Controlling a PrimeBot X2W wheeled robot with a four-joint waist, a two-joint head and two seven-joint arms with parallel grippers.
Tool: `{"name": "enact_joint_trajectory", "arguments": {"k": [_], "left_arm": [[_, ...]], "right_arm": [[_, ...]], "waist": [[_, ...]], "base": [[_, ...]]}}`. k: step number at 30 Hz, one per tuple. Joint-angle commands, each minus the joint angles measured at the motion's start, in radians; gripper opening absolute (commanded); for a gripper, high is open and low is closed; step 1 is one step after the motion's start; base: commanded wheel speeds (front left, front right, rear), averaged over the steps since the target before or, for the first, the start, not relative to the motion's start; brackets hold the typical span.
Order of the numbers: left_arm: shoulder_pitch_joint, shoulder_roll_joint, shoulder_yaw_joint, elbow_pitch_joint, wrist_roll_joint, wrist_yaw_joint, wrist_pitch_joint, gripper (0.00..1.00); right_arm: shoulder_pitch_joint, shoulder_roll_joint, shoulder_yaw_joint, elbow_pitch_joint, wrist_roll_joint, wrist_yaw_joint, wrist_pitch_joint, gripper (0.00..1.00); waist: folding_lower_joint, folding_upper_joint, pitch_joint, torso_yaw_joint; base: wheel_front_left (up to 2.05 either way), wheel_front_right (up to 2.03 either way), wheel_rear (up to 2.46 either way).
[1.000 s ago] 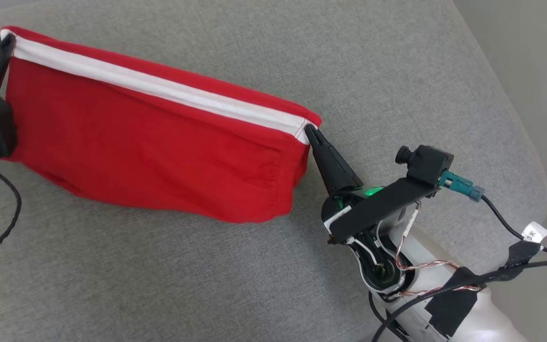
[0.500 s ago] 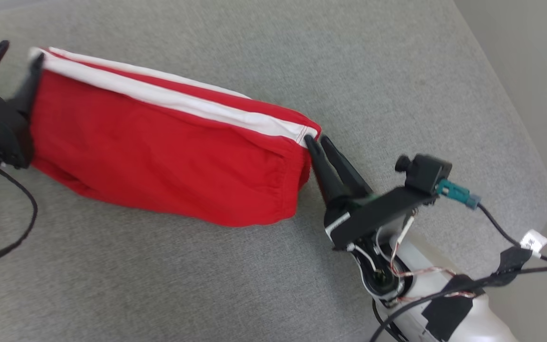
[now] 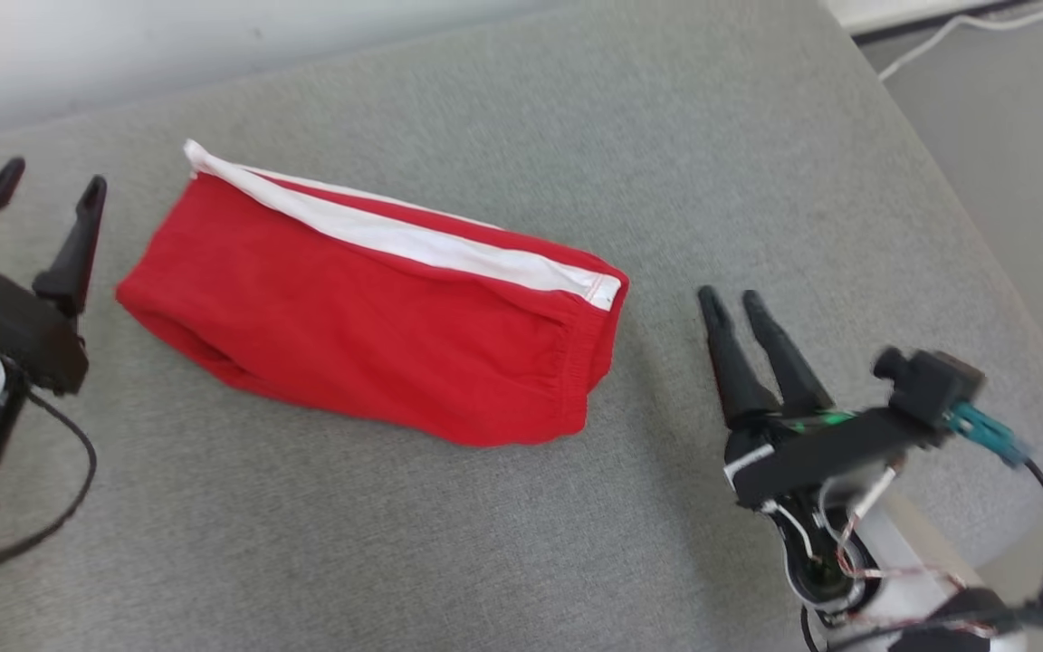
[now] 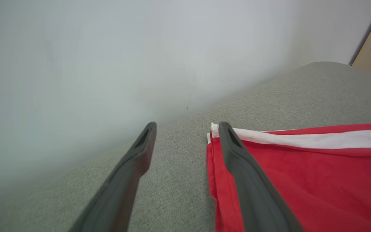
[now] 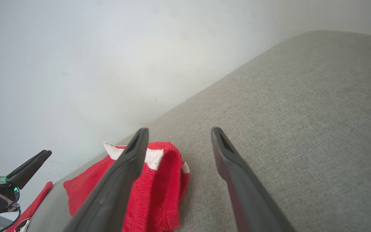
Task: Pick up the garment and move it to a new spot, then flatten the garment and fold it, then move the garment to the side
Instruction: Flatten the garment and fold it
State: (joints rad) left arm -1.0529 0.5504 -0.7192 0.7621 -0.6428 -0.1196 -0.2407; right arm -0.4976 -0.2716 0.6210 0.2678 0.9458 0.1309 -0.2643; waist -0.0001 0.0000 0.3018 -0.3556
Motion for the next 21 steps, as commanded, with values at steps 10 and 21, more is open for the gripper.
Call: {"name": "enact_joint_trajectory", "arguments": {"k": [10, 21], "left_arm": [[0.187, -0.018, 0.118, -0.196, 0.014, 0.106, -0.025, 1.00], [0.279, -0.124, 0.167, -0.223, 0.023, 0.116, -0.025, 1.00]], "right_arm": [[0.194, 0.084, -0.225, -0.173, -0.321, 0.000, -0.002, 1.00], [0.285, 0.143, -0.286, -0.228, -0.449, 0.000, -0.002, 1.00]], "waist": [[0.0001, 0.0000, -0.064, 0.070], [0.0001, 0.0000, -0.049, 0.081]], "base": [[0.00, 0.00, 0.00], [0.00, 0.00, 0.00]]}}
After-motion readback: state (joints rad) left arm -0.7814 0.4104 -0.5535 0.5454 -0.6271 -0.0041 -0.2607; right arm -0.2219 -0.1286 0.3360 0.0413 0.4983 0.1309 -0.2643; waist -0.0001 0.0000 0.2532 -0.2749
